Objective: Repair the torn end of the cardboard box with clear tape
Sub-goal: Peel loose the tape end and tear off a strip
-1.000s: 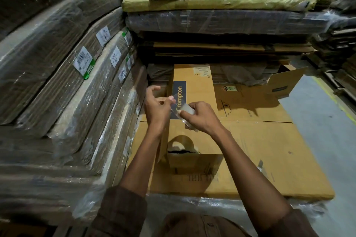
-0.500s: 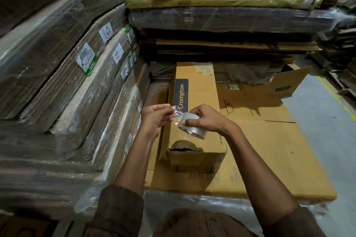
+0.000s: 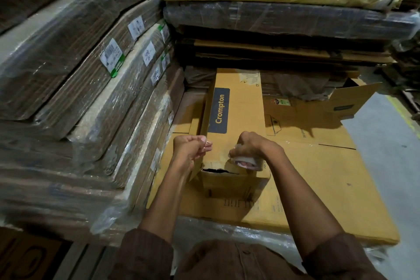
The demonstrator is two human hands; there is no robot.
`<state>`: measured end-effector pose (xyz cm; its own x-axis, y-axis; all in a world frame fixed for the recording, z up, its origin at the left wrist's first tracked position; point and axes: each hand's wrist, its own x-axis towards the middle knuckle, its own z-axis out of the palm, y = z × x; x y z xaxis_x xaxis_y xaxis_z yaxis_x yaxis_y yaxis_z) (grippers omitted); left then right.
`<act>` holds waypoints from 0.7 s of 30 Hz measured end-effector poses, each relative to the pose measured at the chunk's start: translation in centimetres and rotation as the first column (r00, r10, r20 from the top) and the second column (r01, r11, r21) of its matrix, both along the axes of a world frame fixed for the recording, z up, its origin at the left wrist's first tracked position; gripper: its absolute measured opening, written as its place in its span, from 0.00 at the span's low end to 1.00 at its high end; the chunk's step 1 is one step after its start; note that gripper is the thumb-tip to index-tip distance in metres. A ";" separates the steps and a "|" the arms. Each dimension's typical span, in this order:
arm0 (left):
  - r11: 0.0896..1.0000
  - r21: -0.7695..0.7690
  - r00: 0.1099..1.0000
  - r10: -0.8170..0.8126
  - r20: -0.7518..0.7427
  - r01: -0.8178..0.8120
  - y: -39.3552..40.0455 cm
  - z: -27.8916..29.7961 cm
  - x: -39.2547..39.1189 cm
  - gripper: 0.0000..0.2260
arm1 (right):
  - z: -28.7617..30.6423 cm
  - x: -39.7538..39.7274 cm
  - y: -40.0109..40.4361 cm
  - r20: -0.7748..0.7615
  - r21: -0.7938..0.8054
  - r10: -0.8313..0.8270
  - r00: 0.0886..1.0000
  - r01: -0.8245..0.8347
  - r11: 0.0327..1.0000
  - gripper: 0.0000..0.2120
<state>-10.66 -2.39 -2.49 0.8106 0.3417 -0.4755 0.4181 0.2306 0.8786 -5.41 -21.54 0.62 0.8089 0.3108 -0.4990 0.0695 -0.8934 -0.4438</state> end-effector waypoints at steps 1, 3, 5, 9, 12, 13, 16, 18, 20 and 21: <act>0.999 0.037 0.999 0.021 -0.032 -0.020 -0.2 -0.4 -0.3 0.02 | 0.0 0.0 0.1 -0.005 -0.018 0.005 1.000 -0.005 1.000 0.21; 0.994 0.089 0.993 0.077 -0.084 -0.070 -0.2 -0.8 -0.8 0.03 | 0.1 -0.1 0.3 0.006 -0.055 0.044 0.999 -0.044 0.998 0.23; 0.990 0.102 0.987 0.107 -0.122 -0.095 0.1 -0.7 -1.0 0.03 | 0.0 0.0 0.4 0.015 -0.062 0.102 0.995 -0.101 0.993 0.22; 0.995 0.086 0.984 0.057 -0.171 -0.043 0.6 0.2 -1.5 0.06 | 0.2 -0.3 -0.1 0.007 -0.010 0.159 0.987 -0.159 0.987 0.22; 0.999 0.039 0.976 -0.029 -0.214 0.038 1.3 0.4 -1.9 0.06 | 0.5 -0.3 -0.8 0.045 -0.005 0.180 0.983 -0.180 0.984 0.19; 0.998 0.017 0.975 -0.049 -0.218 0.054 1.4 0.5 -2.1 0.07 | 0.5 -0.3 -1.0 0.062 -0.006 0.191 0.980 -0.191 0.982 0.18; 0.993 -0.013 0.972 -0.115 -0.207 0.115 1.2 0.5 -2.4 0.22 | 0.5 -0.4 -1.0 0.085 -0.003 0.214 0.973 -0.214 0.977 0.16; 0.995 0.008 0.979 -0.101 -0.179 0.104 0.9 0.3 -2.5 0.20 | 0.5 -0.5 -1.1 0.072 -0.009 0.220 0.973 -0.220 0.976 0.15; 0.995 0.020 0.979 -0.090 -0.183 0.096 0.7 0.3 -2.6 0.16 | 0.5 -0.6 -1.2 0.059 -0.023 0.210 0.976 -0.209 0.978 0.16; 0.995 0.016 0.977 -0.089 -0.191 0.094 0.7 0.2 -2.6 0.15 | 0.5 -0.6 -1.3 0.051 -0.030 0.203 0.978 -0.202 0.979 0.16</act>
<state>-13.27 -1.68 -2.29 0.7345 0.2840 -0.6163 0.5965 0.1628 0.7859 -6.03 -22.85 1.12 0.7563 0.4592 -0.4660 0.2731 -0.8689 -0.4129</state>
